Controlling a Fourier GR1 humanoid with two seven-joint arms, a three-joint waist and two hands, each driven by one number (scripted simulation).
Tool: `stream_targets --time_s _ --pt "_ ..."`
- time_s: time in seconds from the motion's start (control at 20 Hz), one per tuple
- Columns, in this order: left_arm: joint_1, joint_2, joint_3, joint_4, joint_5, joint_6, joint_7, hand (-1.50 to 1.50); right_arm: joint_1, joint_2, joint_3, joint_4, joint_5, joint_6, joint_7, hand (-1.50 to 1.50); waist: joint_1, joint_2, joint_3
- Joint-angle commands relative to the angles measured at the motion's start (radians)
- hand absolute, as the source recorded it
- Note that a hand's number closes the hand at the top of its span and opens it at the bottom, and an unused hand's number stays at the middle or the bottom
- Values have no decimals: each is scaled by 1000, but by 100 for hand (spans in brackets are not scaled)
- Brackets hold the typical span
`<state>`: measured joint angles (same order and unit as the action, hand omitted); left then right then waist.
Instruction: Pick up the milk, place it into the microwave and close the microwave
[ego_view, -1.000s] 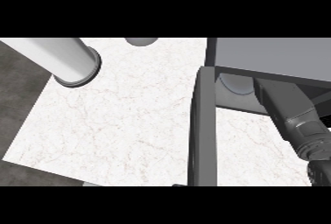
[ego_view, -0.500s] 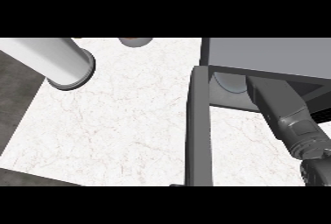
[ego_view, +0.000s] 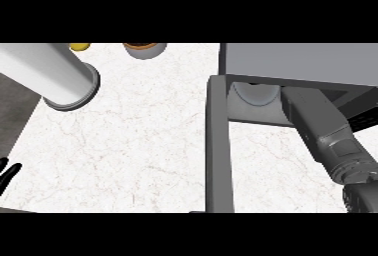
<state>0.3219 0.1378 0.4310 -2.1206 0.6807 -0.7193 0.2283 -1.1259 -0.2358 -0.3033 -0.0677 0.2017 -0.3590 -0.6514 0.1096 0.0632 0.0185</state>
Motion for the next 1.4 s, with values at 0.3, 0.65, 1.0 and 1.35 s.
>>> stream_targets --time_s 0.3,0.65,1.0,1.35 --pt "49 -47 -159 23 -75 -164 5 -150 59 26 -62 -38 -80 344 -70 -150 -63 -46 -16" --pt "-32 -97 -181 118 -244 -212 -47 -150 217 147 -80 -62 -125 476 -186 -150 -101 -60 -18" --pt "-63 -137 -338 163 -455 -115 -114 -150 390 174 -20 -149 -112 554 -219 -150 -144 -78 -20" --pt "-164 -138 -360 306 -597 -65 -230 150 623 147 48 -245 -75 562 -251 -150 -174 -81 -23"
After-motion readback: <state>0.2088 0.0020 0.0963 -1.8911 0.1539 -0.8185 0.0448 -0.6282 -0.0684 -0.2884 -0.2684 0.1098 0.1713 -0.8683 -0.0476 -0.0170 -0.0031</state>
